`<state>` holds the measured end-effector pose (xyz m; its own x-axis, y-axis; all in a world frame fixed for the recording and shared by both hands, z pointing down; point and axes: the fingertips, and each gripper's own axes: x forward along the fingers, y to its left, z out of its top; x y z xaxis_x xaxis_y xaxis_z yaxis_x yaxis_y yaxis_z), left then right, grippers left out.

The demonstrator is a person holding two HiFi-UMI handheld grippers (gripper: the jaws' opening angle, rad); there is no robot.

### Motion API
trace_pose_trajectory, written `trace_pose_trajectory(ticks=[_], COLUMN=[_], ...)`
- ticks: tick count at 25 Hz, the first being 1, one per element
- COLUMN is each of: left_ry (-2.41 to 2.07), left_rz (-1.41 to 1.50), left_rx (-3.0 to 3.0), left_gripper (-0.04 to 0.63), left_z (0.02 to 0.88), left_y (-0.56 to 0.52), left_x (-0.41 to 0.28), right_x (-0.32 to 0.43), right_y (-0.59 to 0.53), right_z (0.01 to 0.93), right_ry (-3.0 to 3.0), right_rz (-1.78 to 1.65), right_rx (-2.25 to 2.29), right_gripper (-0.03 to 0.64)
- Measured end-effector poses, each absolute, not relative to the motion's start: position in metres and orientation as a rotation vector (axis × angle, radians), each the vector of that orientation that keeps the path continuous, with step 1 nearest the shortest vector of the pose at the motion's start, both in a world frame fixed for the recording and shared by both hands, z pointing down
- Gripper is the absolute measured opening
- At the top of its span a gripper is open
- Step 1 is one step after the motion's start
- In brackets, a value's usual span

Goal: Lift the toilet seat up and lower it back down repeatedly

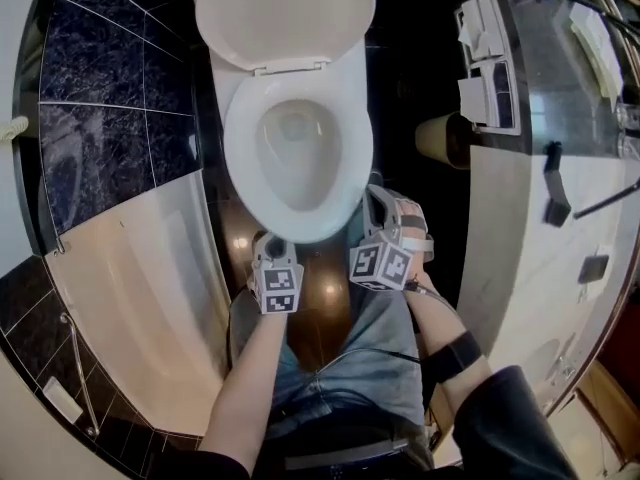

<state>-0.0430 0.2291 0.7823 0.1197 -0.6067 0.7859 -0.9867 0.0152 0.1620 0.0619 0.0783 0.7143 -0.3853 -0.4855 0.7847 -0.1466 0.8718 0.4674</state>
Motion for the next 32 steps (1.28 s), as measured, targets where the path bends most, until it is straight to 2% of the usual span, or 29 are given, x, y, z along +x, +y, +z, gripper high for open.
trace_pose_trajectory(ticks=[10, 19, 26, 32], left_ry=[-1.482, -1.394, -1.429, -1.527], left_rz=[0.753, 0.785, 0.774, 0.743], left_rx=[1.643, 1.522, 1.578, 1.634], left_gripper=[0.0, 0.0, 0.0, 0.0], left_z=[0.872, 0.912, 0.888, 0.808], left_y=[0.263, 0.29, 0.264, 0.223], left_x=[-0.028, -0.017, -0.024, -0.057], right_x=[0.068, 0.078, 0.077, 0.063], right_y=[0.088, 0.096, 0.088, 0.081], right_z=[0.791, 0.814, 0.804, 0.751], right_ry=[-1.946, -1.929, -1.939, -1.983], right_rz=[-0.291, -0.254, -0.237, -0.213], right_rx=[0.5, 0.514, 0.536, 0.544], right_gripper=[0.02, 0.02, 0.02, 0.021])
